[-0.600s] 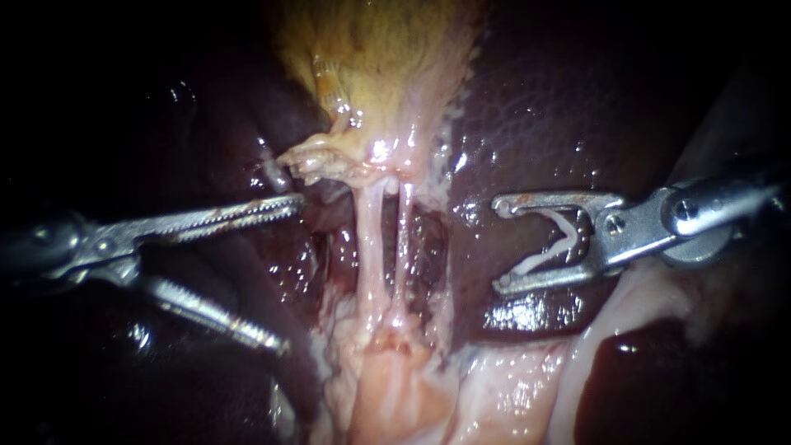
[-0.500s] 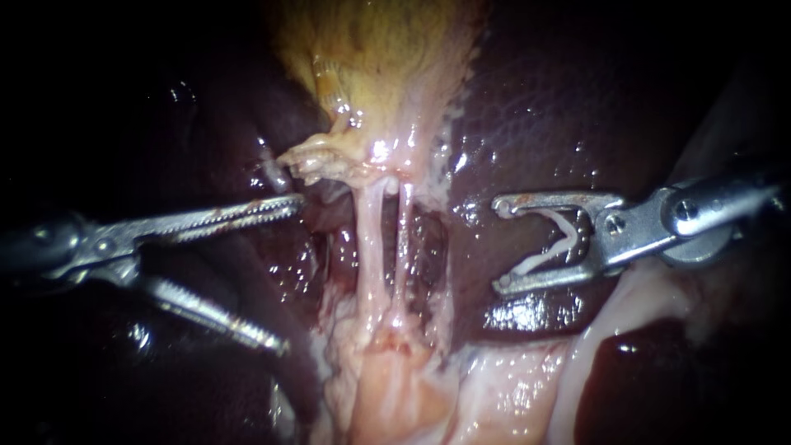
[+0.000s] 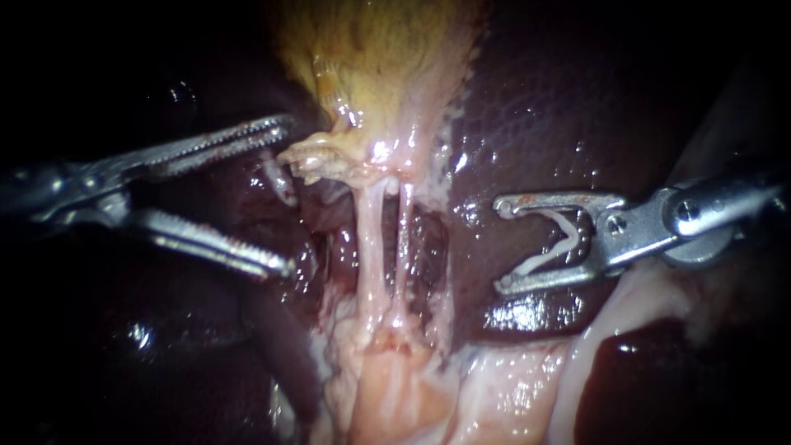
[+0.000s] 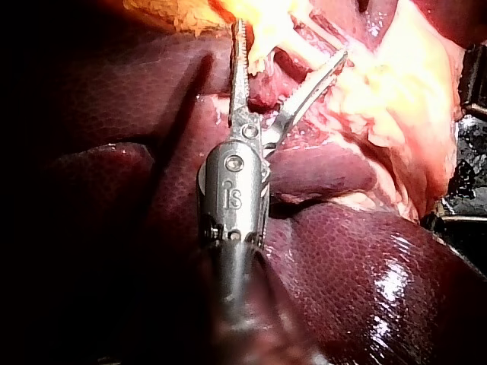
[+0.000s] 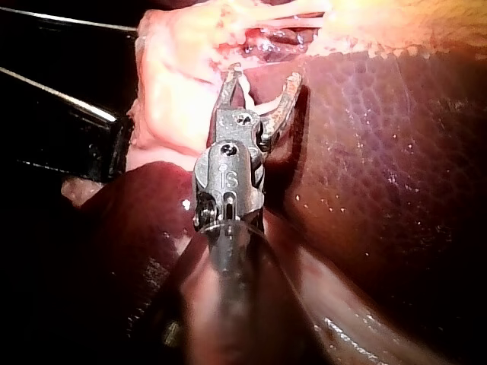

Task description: Grabbing gallbladder

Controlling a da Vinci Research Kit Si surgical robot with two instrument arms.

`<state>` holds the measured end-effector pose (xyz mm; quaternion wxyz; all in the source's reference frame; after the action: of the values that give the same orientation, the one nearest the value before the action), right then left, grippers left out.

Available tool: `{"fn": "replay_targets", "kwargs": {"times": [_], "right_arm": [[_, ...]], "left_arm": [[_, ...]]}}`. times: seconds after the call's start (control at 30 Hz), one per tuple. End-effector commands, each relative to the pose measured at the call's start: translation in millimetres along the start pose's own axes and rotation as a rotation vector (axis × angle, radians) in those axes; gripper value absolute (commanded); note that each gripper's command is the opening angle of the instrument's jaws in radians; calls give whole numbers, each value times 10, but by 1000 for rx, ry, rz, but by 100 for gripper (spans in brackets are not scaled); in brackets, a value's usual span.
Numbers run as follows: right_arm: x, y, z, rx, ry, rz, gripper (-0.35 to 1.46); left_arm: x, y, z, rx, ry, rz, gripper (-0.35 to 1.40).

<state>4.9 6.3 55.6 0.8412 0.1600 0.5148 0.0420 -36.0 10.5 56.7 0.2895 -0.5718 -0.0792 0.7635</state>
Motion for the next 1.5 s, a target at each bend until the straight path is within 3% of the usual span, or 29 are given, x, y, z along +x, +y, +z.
{"fn": "replay_targets", "kwargs": {"times": [0.03, 0.13, 0.27, 0.5, 0.63, 0.77, 0.9, 1.07, 1.23, 1.5], "right_arm": [[0, 0, 0, 0, 0, 0, 50], [0, 0, 1, 0, 0, 0, 50], [0, 0, 1, 0, 0, 0, 50], [0, 0, 0, 0, 0, 0, 50], [0, 0, 0, 0, 0, 0, 50], [0, 0, 1, 0, 0, 0, 50], [1, 0, 1, 0, 0, 0, 50], [1, 0, 1, 0, 0, 0, 50], [1, 0, 1, 0, 0, 0, 50], [0, 0, 1, 0, 0, 0, 50]], "left_arm": [[-4, -3, 3, 4, -2, -1, 98], [-8, -11, 10, 9, -5, -2, 94], [-16, -17, 19, 11, -25, 2, 76], [-28, -24, 28, -3, -61, 9, 71], [-32, -28, 27, -5, -67, 10, 54], [-33, -31, 25, -5, -66, -13, 24], [-33, -32, 22, -6, -74, -43, -33], [-31, -33, 18, 11, -79, -61, -35], [-25, -33, 8, 24, -82, -113, -35], [13, -36, -19, 22, -90, -142, -35]]}}
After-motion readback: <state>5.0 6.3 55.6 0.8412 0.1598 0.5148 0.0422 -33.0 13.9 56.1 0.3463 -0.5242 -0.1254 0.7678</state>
